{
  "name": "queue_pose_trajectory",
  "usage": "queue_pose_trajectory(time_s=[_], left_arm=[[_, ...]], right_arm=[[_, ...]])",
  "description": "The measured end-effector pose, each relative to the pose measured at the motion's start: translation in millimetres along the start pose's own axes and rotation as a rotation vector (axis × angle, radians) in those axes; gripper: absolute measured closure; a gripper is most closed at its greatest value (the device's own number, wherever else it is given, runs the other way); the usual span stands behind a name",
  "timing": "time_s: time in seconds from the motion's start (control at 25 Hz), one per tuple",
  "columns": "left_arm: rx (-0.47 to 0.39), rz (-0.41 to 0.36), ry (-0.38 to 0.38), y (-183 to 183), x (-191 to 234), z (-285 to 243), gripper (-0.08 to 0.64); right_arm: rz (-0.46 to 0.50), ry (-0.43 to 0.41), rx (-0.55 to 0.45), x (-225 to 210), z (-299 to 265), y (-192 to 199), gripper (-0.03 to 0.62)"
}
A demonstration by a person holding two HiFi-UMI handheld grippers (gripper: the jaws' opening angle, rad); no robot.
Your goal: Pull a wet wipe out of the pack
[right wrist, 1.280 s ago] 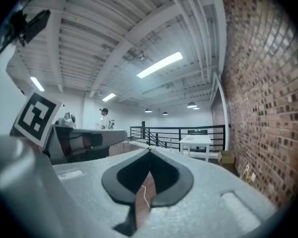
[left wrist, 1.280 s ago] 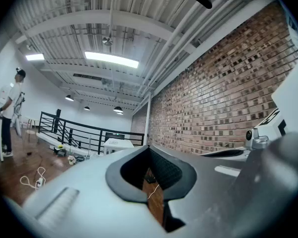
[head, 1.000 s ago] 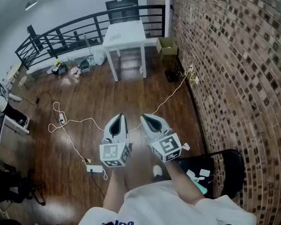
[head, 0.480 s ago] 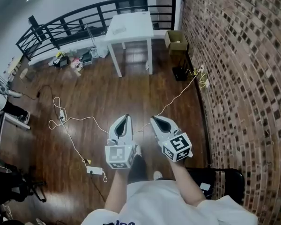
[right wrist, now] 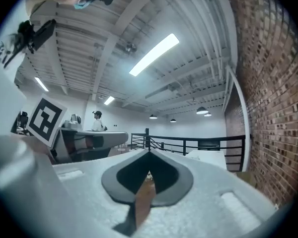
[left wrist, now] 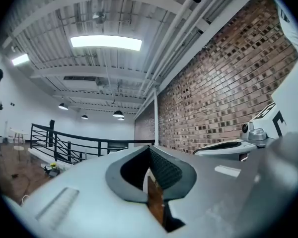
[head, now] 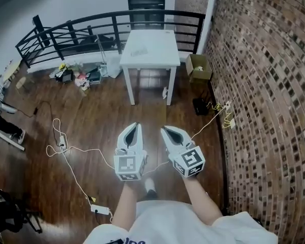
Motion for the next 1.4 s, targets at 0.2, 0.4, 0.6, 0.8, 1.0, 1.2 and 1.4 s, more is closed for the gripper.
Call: queue_pose_trajectory(time_s=[0.2, 0.4, 0.6, 0.8, 1.0, 1.2, 1.4], left_arm=[[0.034, 0.074, -0.05, 25, 71, -60, 0.545], [0.097, 0.109, -0.044, 65, 93, -106, 0.545], [0.108, 0.099, -0.043, 90, 127, -178, 0.545], [0.084, 0.01, -0.019, 93, 172, -287, 0.544], [0.043, -0.041, -0.035, 92, 208, -384, 0.543], [0.132, -0.017, -0.071, 136, 238, -431, 0.543], [0.182, 0.015, -0.096, 183, 290, -485, 0.543]], right_arm=[[0.001, -0.043, 0.018, -11, -87, 14, 0.603], [-0.055, -0.038, 0.105, -45, -130, 54, 0.603], [-0.091, -0.022, 0.087, -108, -204, 77, 0.603], [-0.139, -0.02, 0.042, -188, -304, 89, 0.603], [-0.118, -0.071, -0.028, -260, -391, 74, 0.603], [-0.21, -0.055, 0.035, -305, -442, 117, 0.603], [-0.28, -0.093, 0.13, -317, -497, 171, 0.603]])
Point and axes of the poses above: the fingertips, and each gripper's own axes: z backward along the fingers, x to its left, y out of its underside, the point moved 10 cm from there along z, backward along the fingers, and after that the axes turned 11 degrees about -x, right-handed, at the moved point
